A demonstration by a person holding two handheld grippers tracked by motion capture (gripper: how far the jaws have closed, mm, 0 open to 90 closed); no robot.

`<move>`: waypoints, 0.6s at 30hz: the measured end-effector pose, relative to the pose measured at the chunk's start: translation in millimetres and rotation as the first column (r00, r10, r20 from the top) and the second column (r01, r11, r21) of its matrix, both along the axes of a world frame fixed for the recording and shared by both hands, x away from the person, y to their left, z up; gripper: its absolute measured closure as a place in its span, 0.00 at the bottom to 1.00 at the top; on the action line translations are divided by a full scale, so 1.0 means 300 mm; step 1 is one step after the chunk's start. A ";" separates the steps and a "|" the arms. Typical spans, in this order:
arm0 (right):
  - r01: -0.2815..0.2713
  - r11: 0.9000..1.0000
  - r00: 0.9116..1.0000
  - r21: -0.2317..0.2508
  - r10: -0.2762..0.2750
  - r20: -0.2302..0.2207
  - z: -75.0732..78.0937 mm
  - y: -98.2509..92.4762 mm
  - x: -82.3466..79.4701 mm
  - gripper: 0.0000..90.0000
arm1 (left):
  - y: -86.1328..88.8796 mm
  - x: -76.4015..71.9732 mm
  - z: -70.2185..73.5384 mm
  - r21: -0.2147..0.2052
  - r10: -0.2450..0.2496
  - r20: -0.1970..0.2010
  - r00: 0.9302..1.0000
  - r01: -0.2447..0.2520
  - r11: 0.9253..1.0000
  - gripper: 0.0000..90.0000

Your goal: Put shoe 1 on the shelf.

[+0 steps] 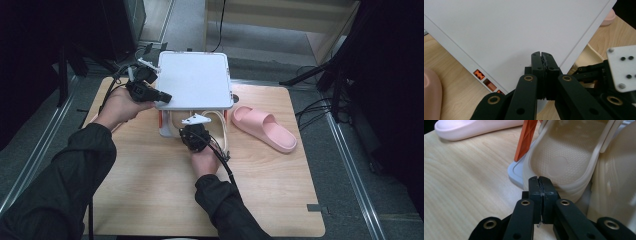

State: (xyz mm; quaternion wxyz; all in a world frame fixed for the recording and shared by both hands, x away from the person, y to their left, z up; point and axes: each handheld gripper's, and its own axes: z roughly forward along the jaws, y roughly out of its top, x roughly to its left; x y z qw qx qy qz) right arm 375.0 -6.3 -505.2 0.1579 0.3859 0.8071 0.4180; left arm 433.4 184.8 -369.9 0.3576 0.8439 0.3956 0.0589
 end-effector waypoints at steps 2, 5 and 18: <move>0.007 1.000 1.000 0.016 -0.007 -0.006 -0.003 0.004 0.008 0.97 | 0.000 0.000 0.000 0.001 0.000 0.000 1.000 0.000 1.000 0.99; 0.009 1.000 1.000 0.009 -0.009 -0.014 -0.001 0.006 0.014 1.00 | 0.002 0.000 0.000 -0.002 0.000 -0.002 1.000 0.000 1.000 0.99; -0.036 0.998 0.998 0.051 0.039 -0.052 0.024 -0.067 -0.053 1.00 | 0.001 0.001 -0.001 -0.006 0.004 -0.004 1.000 -0.004 1.000 0.99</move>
